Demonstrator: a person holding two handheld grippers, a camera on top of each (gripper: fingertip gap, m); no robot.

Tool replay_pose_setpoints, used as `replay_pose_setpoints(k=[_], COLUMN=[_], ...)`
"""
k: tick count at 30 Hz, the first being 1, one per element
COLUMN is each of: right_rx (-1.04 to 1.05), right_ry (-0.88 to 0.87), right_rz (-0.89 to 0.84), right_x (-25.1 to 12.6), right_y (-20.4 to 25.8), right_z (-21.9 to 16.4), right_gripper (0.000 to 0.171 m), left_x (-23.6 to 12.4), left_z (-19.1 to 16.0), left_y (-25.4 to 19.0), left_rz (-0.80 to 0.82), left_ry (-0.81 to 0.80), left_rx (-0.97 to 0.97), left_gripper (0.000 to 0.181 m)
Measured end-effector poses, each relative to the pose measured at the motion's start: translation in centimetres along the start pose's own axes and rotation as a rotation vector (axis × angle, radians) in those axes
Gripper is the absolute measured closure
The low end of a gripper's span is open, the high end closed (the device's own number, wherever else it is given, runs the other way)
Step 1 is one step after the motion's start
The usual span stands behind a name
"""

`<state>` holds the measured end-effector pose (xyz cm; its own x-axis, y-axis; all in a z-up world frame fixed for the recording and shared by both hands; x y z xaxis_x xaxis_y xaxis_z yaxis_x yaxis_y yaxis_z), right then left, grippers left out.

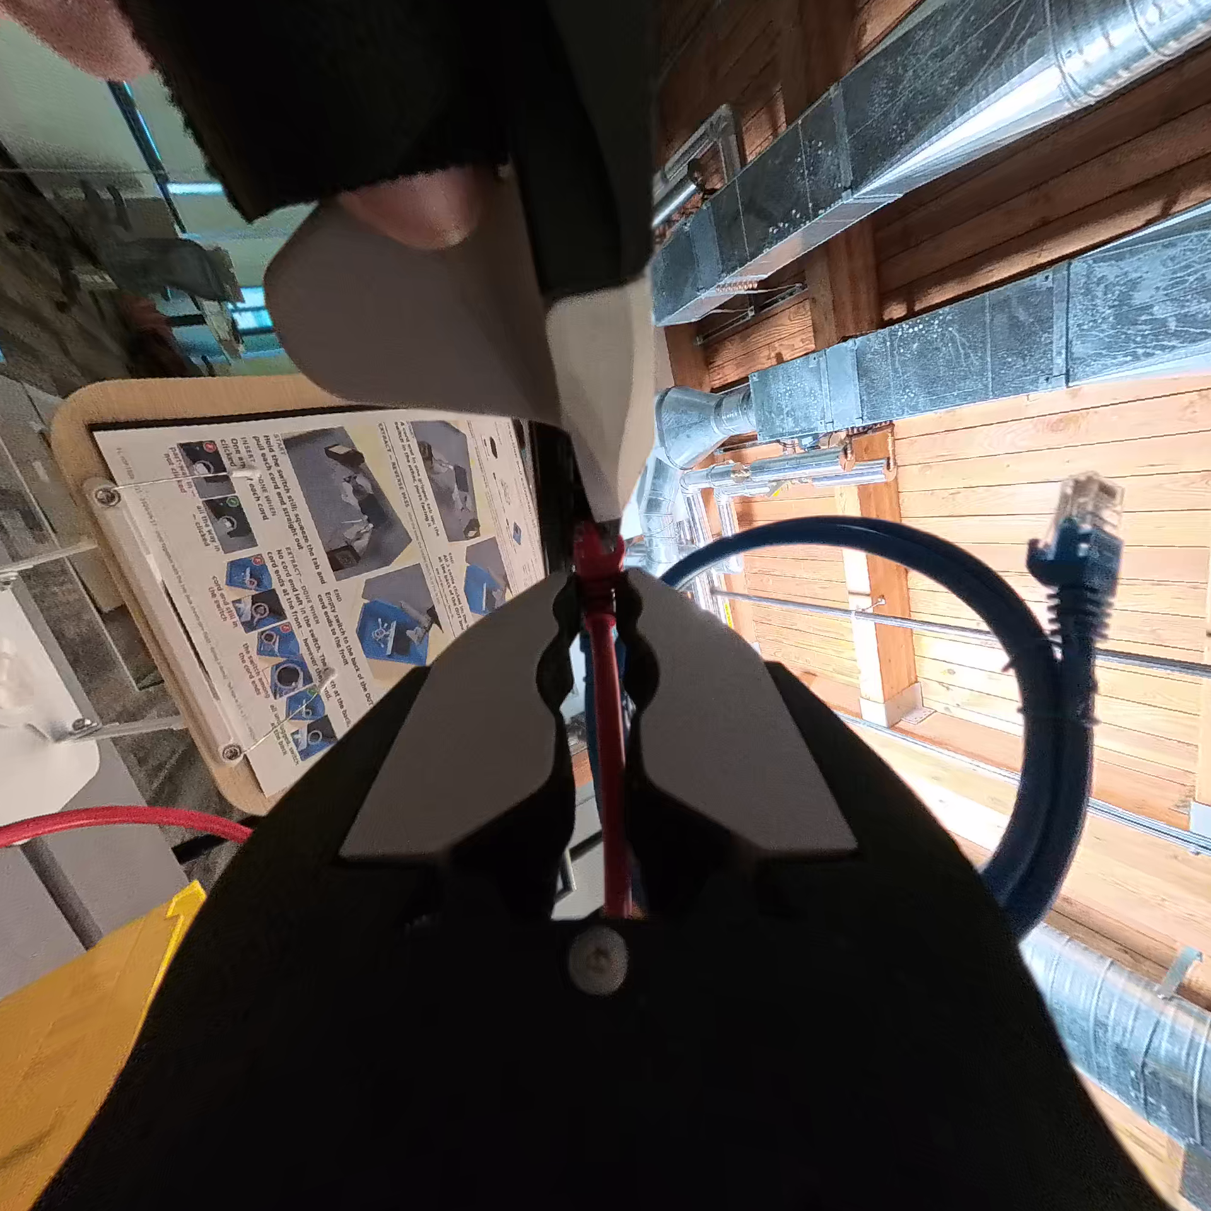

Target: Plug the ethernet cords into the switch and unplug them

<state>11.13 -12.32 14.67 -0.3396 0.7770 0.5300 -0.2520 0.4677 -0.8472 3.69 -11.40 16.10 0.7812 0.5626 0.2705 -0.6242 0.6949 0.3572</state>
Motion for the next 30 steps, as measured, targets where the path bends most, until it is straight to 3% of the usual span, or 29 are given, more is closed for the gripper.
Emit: replay_pose_setpoints(k=[7, 21, 24, 30], right_rx=[0.033, 0.082, 0.126, 0.196], right_ry=[0.066, 0.069, 0.002, -0.151], right_rz=[0.014, 0.050, -0.031, -0.119], right_x=[0.2, 0.3, 0.1, -0.8], right_y=[0.2, 0.6, -0.4, -1.6], right_z=[-0.4, -0.4, 0.0, 0.8], right_gripper=[0.162, 0.163, 0.160, 0.159], left_x=[0.7, 0.7, 0.1, -1.5], left_z=[-0.9, -0.9, 0.1, 2.1], left_y=[-0.3, -0.6, -0.6, -2.4], left_rz=[0.031, 0.093, 0.082, 0.183], left_ry=[-0.045, -0.050, -0.159, -0.327], left_rx=[-0.105, -0.036, 0.035, 0.405], left_gripper=[0.116, 0.116, 0.116, 0.116])
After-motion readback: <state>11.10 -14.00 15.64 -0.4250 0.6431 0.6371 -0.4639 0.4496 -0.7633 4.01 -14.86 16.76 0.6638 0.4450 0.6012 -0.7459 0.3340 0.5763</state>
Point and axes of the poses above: each gripper's, where its closed fingertips meet, x out along the fingers, z out of its top, y = z × x across the jaws, the point moved 4 cm from there along -x, back along the fingers, and after that the axes turned 2 degrees about -y, right-handed, at the moved point
